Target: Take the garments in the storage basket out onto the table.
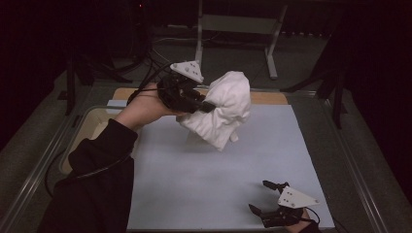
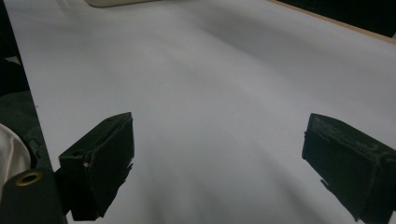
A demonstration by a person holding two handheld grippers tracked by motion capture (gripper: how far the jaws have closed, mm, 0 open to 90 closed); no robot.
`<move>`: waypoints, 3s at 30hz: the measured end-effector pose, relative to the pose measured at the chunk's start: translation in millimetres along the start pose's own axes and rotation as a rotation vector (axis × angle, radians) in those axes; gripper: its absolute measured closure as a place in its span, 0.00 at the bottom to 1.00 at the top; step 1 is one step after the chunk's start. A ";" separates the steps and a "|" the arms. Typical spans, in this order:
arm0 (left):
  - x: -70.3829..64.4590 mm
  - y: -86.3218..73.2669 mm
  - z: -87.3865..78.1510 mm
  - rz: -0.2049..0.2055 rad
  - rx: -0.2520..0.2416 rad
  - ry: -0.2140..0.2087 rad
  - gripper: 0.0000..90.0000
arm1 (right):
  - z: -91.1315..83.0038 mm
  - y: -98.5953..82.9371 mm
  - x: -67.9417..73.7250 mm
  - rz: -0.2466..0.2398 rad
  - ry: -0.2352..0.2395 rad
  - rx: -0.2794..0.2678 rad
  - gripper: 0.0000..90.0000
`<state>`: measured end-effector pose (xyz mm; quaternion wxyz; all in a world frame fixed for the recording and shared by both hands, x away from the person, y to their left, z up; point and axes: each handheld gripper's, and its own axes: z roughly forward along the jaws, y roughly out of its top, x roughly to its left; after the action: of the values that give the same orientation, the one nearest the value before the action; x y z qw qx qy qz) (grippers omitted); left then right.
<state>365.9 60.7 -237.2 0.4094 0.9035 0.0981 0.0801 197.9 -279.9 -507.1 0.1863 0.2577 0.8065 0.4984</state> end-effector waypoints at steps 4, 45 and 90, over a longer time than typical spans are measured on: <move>-0.4 1.4 8.7 -0.032 -0.007 0.021 0.88 | 0.4 0.0 -0.1 0.000 -0.001 0.001 0.10; 12.6 -18.9 74.9 -0.275 -0.011 0.170 0.46 | 0.4 0.7 -2.7 0.016 -0.018 -0.015 0.10; -16.0 -94.4 64.9 -0.245 -0.001 0.133 0.00 | 3.6 0.0 -1.1 0.014 -0.015 -0.003 0.10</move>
<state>354.5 70.7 -351.8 0.4093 0.8772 0.2345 0.0896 200.8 -278.1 -508.7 0.1893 0.2668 0.8024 0.4991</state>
